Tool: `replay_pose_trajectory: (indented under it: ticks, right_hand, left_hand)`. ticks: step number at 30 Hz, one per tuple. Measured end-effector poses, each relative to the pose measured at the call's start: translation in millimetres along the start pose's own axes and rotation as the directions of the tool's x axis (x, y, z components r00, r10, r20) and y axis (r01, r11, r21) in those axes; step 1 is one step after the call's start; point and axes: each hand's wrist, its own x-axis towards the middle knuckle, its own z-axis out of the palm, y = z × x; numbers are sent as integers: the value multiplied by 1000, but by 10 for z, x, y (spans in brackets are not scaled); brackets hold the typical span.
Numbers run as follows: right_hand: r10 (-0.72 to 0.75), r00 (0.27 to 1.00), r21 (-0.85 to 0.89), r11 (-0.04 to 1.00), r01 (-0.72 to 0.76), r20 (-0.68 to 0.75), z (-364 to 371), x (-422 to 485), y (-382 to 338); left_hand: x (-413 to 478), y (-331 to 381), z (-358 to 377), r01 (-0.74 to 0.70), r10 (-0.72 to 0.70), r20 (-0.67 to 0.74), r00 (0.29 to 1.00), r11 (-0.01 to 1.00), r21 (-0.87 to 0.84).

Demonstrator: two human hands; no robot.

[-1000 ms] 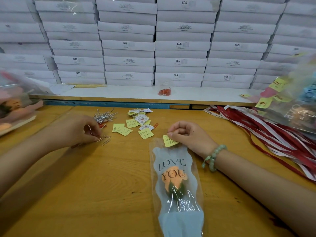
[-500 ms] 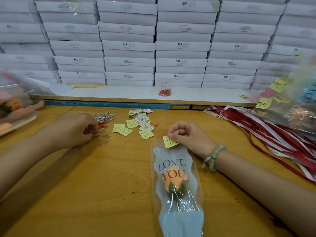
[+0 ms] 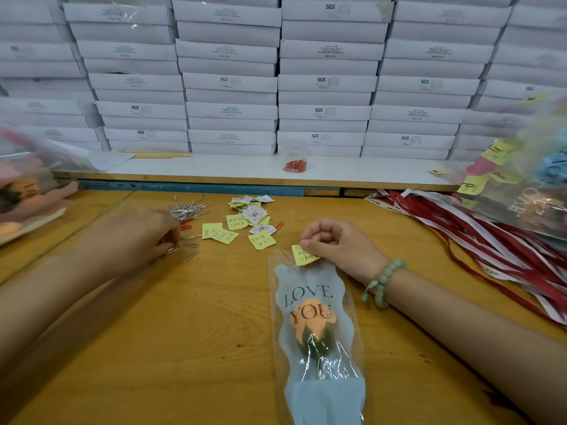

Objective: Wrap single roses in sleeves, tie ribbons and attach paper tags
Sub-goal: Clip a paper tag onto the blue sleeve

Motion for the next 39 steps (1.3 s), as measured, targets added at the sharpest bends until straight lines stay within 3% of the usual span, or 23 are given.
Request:
replay_pose_trajectory:
  ticks: [11,15,19,26,29,32,35,39]
  right_hand:
    - [-3,1000,-2,1000,3,7,-5,12,24]
    - [-1,1000,-3,1000,1,12,-5,16,20]
    - [0,1000,-2,1000,0,14,-4,13,23]
    - [2,1000,-18,1000,-2,8,0,7,17]
    - [4,1000,-14,1000,-4,8,0,9,16]
    - [-1,1000,-22,1000,1,13,3,9,16]
    - [-1,1000,-28,1000,1,15,1,9,18]
    - [4,1000,-10,1000,-4,17,5,13,25]
  left_hand:
    - [-21,59,-73,29,-28,33,999,999,-23]
    - [-44,82,-134,75,-80,-83,993,996,-57]
    - [-56,80,-170,95,-138,-192,972,971,-219]
    - [-25,145,-198,125,-308,-265,914,834,-538]
    - [10,223,-210,162,-402,-179,898,679,-716]
    - [28,383,-222,158,-437,-25,899,379,-912]
    - [-1,601,-254,138,-337,106,936,74,-988]
    - [-33,859,-254,118,-178,147,973,-164,-979]
